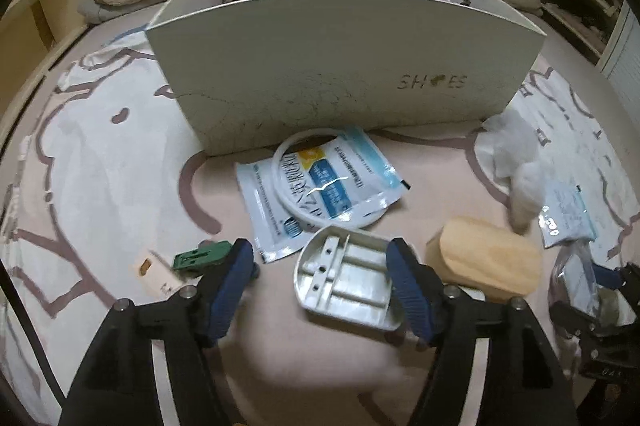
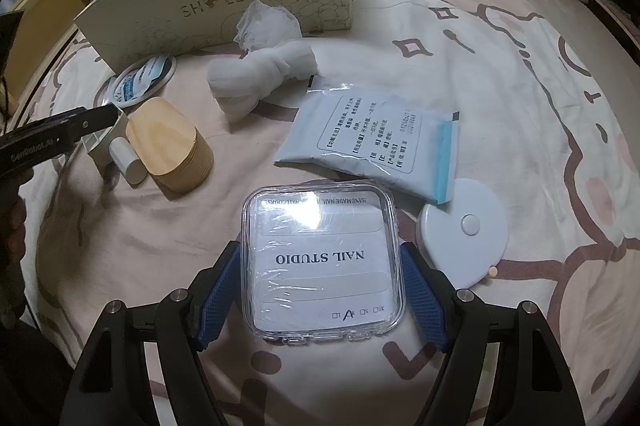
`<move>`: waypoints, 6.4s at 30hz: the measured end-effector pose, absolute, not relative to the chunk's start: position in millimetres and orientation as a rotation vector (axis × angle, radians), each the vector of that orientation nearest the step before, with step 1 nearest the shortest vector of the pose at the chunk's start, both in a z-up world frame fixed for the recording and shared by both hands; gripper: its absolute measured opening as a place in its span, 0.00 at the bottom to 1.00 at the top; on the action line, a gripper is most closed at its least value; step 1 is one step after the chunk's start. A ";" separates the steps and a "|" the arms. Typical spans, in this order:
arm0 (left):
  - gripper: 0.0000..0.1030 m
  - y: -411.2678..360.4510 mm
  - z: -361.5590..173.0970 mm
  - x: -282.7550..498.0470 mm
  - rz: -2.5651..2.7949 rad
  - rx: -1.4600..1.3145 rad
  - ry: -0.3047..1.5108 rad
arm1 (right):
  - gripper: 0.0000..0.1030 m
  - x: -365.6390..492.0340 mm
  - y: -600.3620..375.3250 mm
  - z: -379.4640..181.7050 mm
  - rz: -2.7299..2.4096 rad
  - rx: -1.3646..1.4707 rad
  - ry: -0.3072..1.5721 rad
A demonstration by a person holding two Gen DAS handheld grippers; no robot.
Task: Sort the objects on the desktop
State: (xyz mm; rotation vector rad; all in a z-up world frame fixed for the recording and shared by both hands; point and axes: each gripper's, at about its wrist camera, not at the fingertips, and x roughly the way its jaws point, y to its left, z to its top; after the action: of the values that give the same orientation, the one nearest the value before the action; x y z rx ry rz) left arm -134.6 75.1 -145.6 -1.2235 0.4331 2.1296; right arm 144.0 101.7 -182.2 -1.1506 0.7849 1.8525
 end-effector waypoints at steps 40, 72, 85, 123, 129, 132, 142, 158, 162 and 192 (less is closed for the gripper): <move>0.63 43.3 -155.9 -91.6 2.107 -1.380 0.380 | 0.74 85.4 95.7 -179.0 1.932 -1.156 0.730; 0.64 28.0 -158.8 -66.8 2.130 -1.335 0.318 | 1.00 96.5 73.5 -180.6 1.974 -1.067 0.837; 0.70 26.0 -162.3 -64.6 2.124 -1.314 0.353 | 1.00 101.3 73.5 -179.2 1.889 -1.043 0.825; 0.63 30.9 -148.2 -61.2 2.095 -1.272 0.360 | 0.75 91.6 65.8 -160.2 2.031 -1.002 0.758; 0.63 31.7 -149.3 -59.6 2.085 -1.268 0.382 | 0.75 88.8 68.0 -169.9 2.031 -1.039 0.839; 0.63 32.4 -150.7 -59.1 2.076 -1.273 0.385 | 0.76 87.7 67.8 -170.7 2.025 -1.045 0.848; 0.63 34.2 -149.8 -56.3 2.069 -1.260 0.388 | 0.74 80.6 63.5 -171.3 2.022 -1.051 0.765; 0.63 38.0 -132.7 -65.0 2.098 -1.204 0.367 | 0.74 80.9 71.9 -132.0 2.109 -0.861 0.709; 0.63 41.8 -120.0 -73.8 2.114 -1.168 0.357 | 0.74 81.1 80.6 -118.9 2.127 -0.831 0.703; 0.63 97.2 -16.8 -165.7 2.238 -0.867 0.214 | 0.74 31.5 187.2 -18.0 2.178 -0.628 0.650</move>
State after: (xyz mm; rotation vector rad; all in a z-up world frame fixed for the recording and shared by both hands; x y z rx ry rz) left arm -165.7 97.2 -16.8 -0.8671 0.2138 2.2376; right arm 31.5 187.2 -18.0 -0.6283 0.6502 2.1783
